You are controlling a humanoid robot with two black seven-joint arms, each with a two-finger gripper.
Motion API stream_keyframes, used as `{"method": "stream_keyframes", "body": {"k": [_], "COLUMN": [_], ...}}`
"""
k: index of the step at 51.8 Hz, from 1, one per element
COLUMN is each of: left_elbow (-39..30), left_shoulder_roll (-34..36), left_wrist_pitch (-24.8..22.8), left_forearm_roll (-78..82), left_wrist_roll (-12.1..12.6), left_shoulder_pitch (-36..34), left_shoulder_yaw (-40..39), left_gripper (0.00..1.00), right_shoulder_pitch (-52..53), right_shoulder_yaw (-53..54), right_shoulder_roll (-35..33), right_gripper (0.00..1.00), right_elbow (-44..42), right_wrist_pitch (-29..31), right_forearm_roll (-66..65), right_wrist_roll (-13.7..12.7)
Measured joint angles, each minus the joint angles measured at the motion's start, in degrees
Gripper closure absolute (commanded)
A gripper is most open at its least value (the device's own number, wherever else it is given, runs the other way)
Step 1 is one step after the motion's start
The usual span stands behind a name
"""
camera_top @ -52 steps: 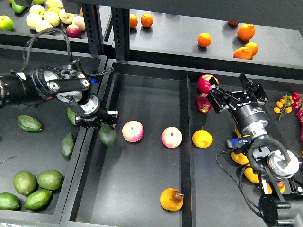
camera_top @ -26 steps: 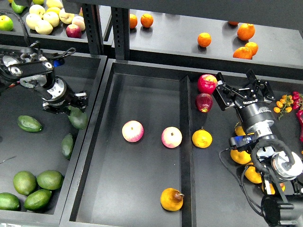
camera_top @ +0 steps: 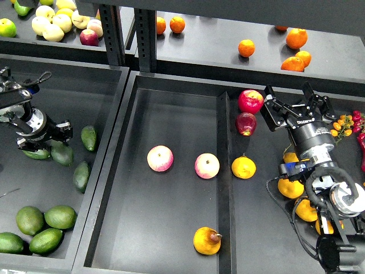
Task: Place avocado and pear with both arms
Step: 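Lower the avocado among the other avocados and open the left gripper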
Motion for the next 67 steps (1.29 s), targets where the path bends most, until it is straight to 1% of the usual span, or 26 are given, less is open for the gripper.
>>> {"method": "stream_keyframes", "body": {"k": [18, 36, 62, 67], "left_elbow": [3.4, 6.3, 7.7, 7.8], "left_shoulder_roll": [-3.5, -5.5, -7.0, -7.2], "left_wrist_pitch": [0.0, 0.0, 0.0, 0.0], "left_forearm_roll": [2.2, 3.3, 5.6, 5.7], "left_wrist_roll": [0.0, 0.0, 0.0, 0.0], "left_shoulder_pitch": [3.6, 5.4, 8.1, 8.2], "left_shoulder_yaw": [-3.1, -3.9, -6.3, -6.3], "left_gripper": [0.82, 0.8, 0.7, 0.67], "right_shoulder_pitch": [-0.3, -1.2, -1.3, -1.3], "right_shoulder_yaw": [0.0, 0.0, 0.0, -0.1], "right_shoulder_roll": [0.0, 0.0, 0.0, 0.0], "right_gripper": [0.0, 0.0, 0.0, 0.0], "right_elbow": [0.0, 0.0, 0.1, 0.1], "right_wrist_pitch": [1.0, 2.0, 2.0, 2.0], "right_forearm_roll": [0.0, 0.1, 0.1, 0.1], "right_wrist_roll": [-0.1, -0.1, -0.1, -0.1]}}
